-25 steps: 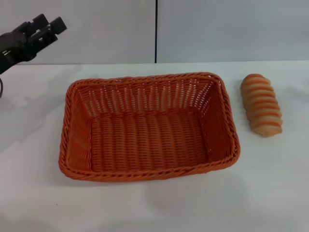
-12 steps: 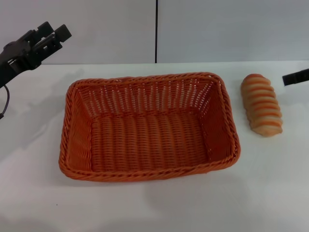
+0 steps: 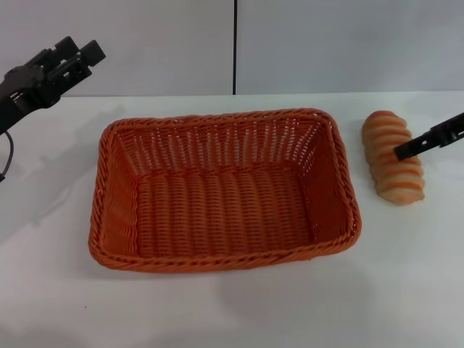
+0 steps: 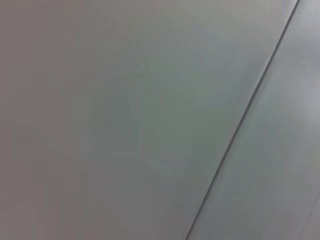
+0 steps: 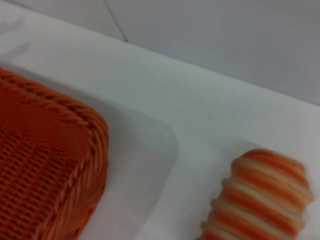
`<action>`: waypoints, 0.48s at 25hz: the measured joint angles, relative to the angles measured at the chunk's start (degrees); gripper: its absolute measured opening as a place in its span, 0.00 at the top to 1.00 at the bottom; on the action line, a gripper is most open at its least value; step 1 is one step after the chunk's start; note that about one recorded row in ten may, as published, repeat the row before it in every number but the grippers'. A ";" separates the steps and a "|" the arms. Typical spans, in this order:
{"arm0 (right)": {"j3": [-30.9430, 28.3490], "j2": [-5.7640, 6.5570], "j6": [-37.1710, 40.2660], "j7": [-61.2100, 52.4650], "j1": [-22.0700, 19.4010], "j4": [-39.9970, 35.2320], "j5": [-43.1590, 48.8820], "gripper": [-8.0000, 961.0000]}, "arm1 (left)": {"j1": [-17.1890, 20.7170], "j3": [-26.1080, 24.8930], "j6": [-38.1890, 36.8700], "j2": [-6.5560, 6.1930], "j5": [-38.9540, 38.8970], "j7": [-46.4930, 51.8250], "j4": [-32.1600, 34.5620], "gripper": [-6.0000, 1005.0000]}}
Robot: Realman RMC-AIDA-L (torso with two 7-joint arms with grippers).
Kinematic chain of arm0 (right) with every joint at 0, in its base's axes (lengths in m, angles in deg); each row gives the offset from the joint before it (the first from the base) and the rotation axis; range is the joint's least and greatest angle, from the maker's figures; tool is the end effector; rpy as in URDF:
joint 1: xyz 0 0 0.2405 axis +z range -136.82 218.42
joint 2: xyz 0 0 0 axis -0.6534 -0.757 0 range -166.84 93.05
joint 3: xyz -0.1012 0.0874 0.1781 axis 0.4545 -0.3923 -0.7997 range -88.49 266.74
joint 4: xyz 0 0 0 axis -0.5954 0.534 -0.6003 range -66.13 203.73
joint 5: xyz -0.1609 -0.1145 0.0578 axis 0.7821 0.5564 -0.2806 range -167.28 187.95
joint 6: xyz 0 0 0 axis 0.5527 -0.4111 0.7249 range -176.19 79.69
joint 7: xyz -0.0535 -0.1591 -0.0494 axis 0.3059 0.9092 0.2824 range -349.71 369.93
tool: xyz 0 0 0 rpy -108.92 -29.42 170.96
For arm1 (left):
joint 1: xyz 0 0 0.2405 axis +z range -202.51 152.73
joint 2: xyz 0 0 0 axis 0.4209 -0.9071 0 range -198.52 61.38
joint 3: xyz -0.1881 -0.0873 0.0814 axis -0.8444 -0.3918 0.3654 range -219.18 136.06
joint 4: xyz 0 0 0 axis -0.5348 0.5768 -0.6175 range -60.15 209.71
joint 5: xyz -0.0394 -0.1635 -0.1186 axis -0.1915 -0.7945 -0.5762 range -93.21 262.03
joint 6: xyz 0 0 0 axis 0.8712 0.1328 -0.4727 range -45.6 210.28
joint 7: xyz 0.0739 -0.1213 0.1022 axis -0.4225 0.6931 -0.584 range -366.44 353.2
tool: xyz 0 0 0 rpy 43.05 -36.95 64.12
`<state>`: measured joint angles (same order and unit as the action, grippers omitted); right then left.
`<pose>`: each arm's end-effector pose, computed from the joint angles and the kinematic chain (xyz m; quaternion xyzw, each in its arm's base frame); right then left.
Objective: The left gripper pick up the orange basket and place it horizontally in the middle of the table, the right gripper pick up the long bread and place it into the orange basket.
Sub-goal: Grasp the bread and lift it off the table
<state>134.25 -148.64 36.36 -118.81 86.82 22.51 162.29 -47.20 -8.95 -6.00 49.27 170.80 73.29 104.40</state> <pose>0.2400 0.3874 0.0417 -0.8803 0.4308 -0.0858 0.1795 -0.2495 0.3275 0.0549 -0.7800 -0.3198 -0.4622 0.2751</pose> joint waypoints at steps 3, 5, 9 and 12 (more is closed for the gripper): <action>0.76 -0.39 -1.23 -0.02 0.74 1.54 0.37 0.15 | -0.06 0.20 -0.02 0.01 0.00 0.04 -0.19 0.19; 1.61 -0.95 -1.83 -0.03 0.98 1.89 0.59 0.15 | -0.13 0.23 -0.03 0.02 0.00 0.06 -0.49 0.19; 1.95 -1.53 -1.89 -0.35 1.47 2.21 1.83 0.15 | -0.12 0.27 -0.05 0.02 0.03 -0.12 -0.71 0.19; 1.98 -2.00 -2.01 -0.80 1.96 2.39 3.78 0.15 | -0.03 0.32 -0.06 0.07 0.04 -0.15 -0.73 0.19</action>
<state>136.23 -150.64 34.35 -119.60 88.77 24.90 166.07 -47.23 -8.63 -6.06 49.35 170.84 73.14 103.66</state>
